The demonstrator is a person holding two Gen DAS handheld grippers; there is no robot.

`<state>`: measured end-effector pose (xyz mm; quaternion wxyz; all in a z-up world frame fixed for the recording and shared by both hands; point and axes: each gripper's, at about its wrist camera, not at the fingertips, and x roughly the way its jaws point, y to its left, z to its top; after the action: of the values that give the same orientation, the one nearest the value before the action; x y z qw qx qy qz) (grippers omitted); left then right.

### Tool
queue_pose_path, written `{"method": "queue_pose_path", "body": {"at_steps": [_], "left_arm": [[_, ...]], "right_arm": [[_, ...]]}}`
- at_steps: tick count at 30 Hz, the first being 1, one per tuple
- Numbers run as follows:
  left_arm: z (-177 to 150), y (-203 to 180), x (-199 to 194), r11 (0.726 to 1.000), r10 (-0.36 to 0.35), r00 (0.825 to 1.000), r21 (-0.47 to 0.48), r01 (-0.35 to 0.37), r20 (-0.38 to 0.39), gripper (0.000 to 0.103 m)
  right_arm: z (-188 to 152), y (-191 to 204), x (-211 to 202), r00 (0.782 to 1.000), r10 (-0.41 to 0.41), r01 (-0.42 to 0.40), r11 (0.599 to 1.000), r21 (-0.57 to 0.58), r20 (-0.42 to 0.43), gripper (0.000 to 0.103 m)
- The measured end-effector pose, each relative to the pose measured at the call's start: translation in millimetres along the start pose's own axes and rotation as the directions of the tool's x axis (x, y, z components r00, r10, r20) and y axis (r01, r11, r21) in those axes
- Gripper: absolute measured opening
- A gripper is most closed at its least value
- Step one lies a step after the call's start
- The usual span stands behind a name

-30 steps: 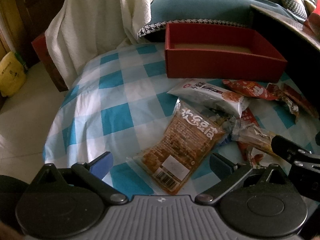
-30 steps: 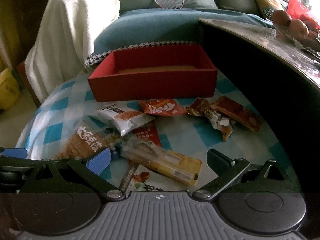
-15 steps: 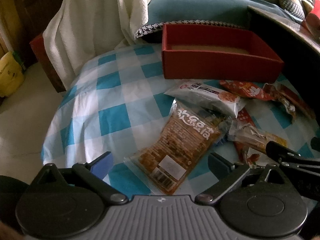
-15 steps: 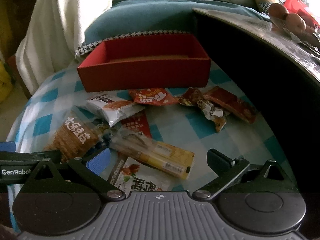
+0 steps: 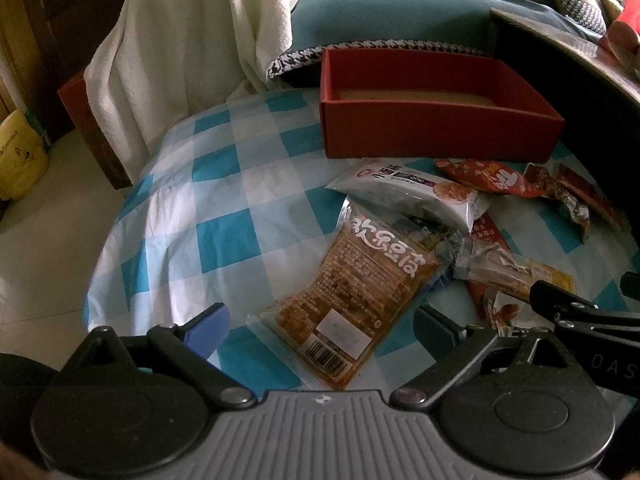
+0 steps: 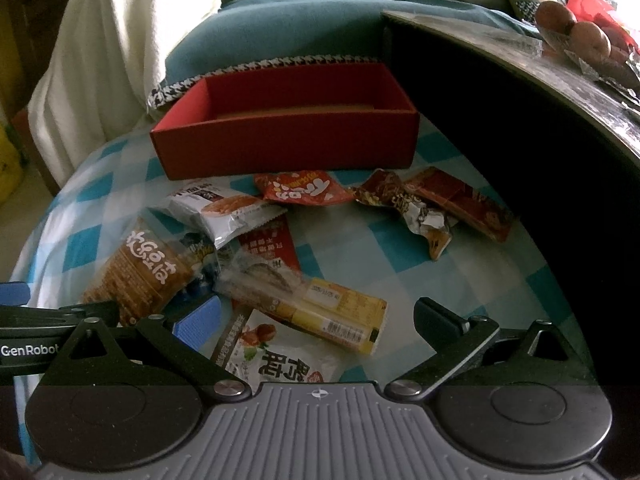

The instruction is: Organize snacks

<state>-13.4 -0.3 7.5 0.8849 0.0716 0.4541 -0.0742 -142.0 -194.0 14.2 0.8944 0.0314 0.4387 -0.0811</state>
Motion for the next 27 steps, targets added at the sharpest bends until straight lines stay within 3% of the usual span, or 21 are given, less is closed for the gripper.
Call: {"method": "queue_pose_path", "body": {"at_steps": [27], "left_arm": [[-2.0, -1.8, 1.5, 1.000, 0.003, 1.000, 0.010, -0.003, -0.006, 0.092]], "right_arm": [[-1.7, -1.1, 2.0, 1.000, 0.005, -0.005, 1.000, 0.003, -0.017, 0.103]]}}
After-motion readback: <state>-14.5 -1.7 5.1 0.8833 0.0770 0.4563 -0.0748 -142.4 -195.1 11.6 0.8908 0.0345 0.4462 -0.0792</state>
